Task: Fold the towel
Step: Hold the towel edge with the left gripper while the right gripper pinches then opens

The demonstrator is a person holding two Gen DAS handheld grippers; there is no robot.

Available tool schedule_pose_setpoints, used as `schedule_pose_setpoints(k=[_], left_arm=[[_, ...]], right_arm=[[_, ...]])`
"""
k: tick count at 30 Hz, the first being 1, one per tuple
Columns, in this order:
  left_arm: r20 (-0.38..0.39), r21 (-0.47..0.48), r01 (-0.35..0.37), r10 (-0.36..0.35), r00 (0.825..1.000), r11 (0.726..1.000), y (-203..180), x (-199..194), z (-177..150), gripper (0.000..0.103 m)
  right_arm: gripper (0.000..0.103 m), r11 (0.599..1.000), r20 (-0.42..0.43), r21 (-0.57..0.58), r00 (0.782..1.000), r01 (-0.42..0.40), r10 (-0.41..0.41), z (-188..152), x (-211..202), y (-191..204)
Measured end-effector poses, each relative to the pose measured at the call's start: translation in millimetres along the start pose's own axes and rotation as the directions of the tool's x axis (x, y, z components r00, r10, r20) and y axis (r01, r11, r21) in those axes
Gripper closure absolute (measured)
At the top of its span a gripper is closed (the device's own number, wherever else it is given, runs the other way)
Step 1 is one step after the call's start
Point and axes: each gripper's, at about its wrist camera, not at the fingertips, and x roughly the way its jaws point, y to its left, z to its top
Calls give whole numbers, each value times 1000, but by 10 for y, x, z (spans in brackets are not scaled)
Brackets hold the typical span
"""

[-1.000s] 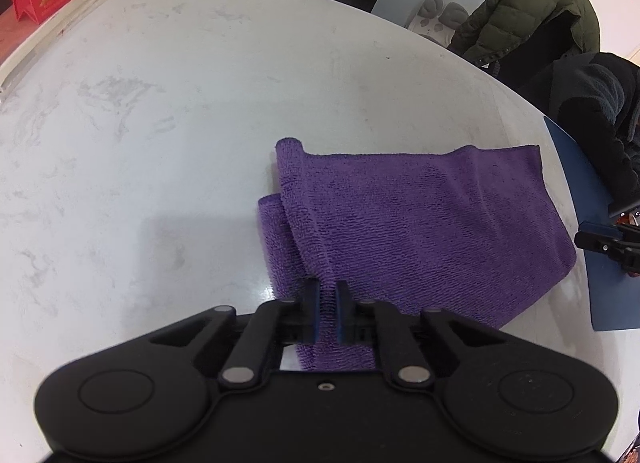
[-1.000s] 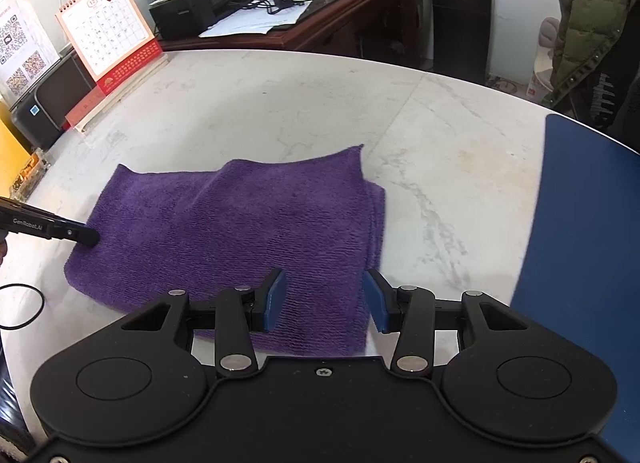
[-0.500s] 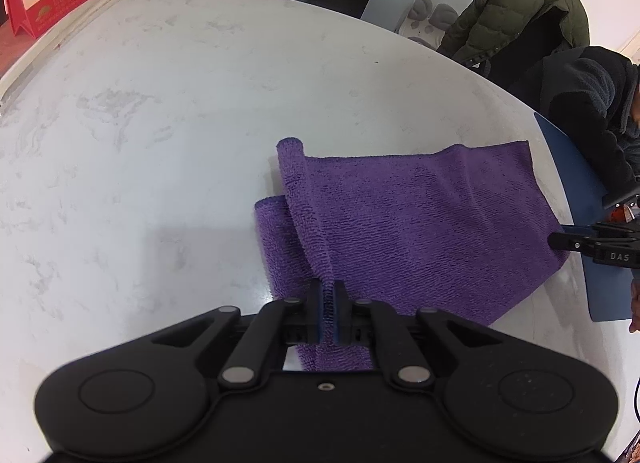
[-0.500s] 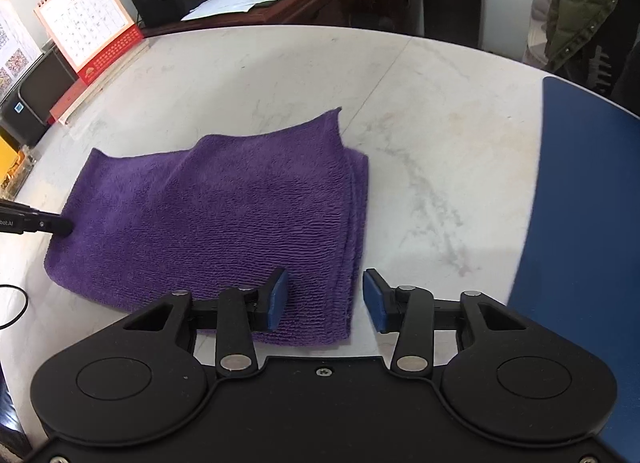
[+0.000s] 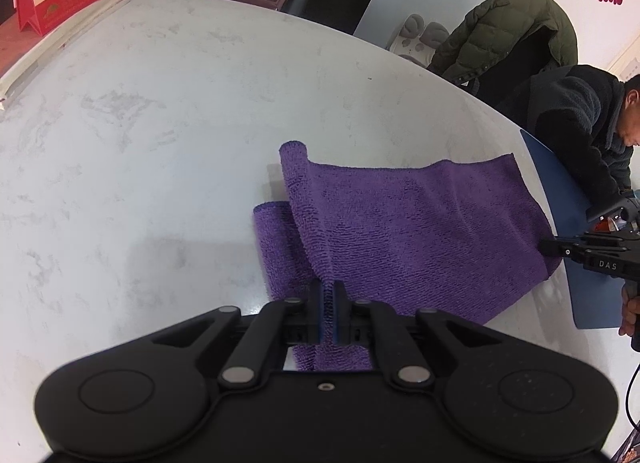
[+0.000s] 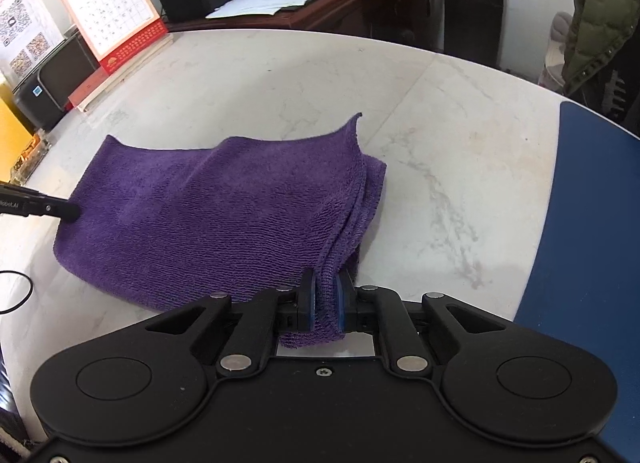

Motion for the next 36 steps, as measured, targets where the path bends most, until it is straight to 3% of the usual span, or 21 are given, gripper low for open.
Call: schedule_pose_setpoints(k=[3,5,8,17,36], left_arm=[[-6,6,-1,1,1000,1000,6,24,2,100],[-11,9,-2,2,1000,1000,5,39,13,100],[-18,14,-2,2,1000,1000,11,49,28,100],[-39,22,-10,11,999,1000,6,116,41,100],[-51,21,-7,8,999,1000,1,157,42,100]], right_arm=[[89,1000,3,-12,1000,1,-1,14,-4,24],[77,1000,4,-19,1000,2,-2,24,-6,39],[68,999,10,-32,1000,5,-4,48,-17,47],[67,999,33,-51,999,-1,2,394,197,-103],[67,998,16,-58,999,-32,33,378,367,-162]])
